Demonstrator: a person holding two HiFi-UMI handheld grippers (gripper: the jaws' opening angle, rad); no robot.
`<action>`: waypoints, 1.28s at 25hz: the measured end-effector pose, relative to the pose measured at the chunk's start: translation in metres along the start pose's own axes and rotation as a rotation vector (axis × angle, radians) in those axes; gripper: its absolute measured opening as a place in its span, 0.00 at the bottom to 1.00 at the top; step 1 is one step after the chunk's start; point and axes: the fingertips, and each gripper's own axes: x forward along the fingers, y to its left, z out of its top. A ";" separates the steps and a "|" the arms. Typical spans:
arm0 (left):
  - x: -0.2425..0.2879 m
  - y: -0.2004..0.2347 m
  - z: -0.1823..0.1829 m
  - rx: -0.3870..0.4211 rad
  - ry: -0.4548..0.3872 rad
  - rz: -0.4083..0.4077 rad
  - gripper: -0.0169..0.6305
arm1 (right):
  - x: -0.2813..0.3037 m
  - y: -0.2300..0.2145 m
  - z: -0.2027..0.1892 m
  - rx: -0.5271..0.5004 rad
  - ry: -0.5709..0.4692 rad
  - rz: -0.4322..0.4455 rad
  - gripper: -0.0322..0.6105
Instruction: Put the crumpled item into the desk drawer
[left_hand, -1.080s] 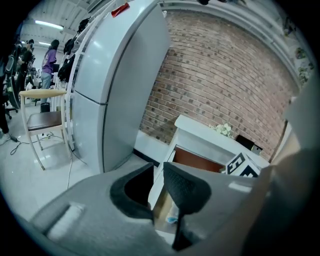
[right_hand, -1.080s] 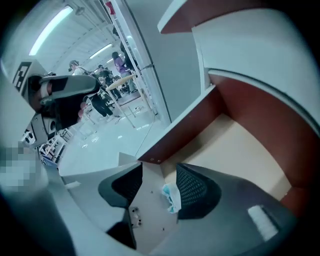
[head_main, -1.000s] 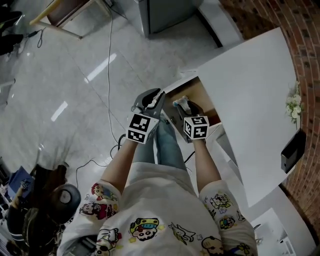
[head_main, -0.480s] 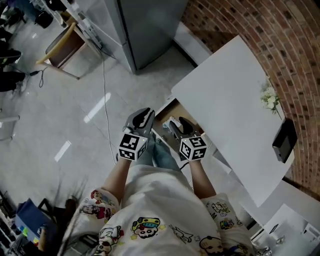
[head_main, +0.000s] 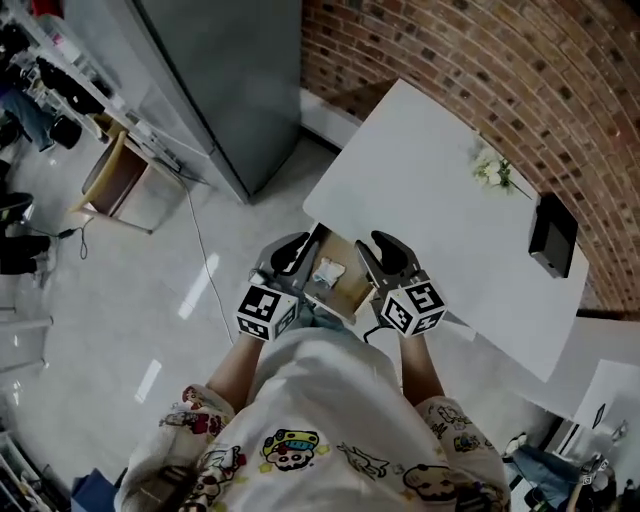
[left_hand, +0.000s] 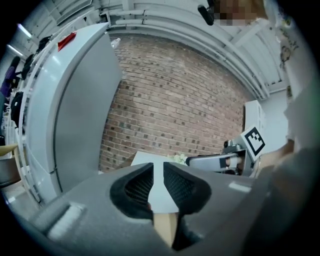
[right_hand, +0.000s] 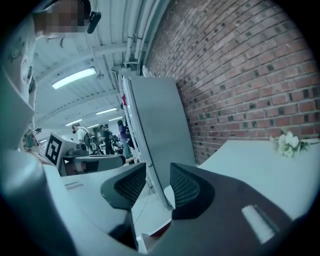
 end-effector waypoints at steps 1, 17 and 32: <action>0.003 -0.008 0.008 0.009 -0.002 -0.022 0.11 | -0.009 -0.002 0.013 -0.010 -0.027 -0.012 0.30; 0.015 -0.080 0.063 0.060 -0.028 -0.168 0.03 | -0.119 -0.020 0.086 -0.094 -0.266 -0.180 0.06; -0.001 -0.067 0.063 0.050 -0.055 -0.152 0.02 | -0.123 -0.020 0.075 -0.083 -0.263 -0.217 0.06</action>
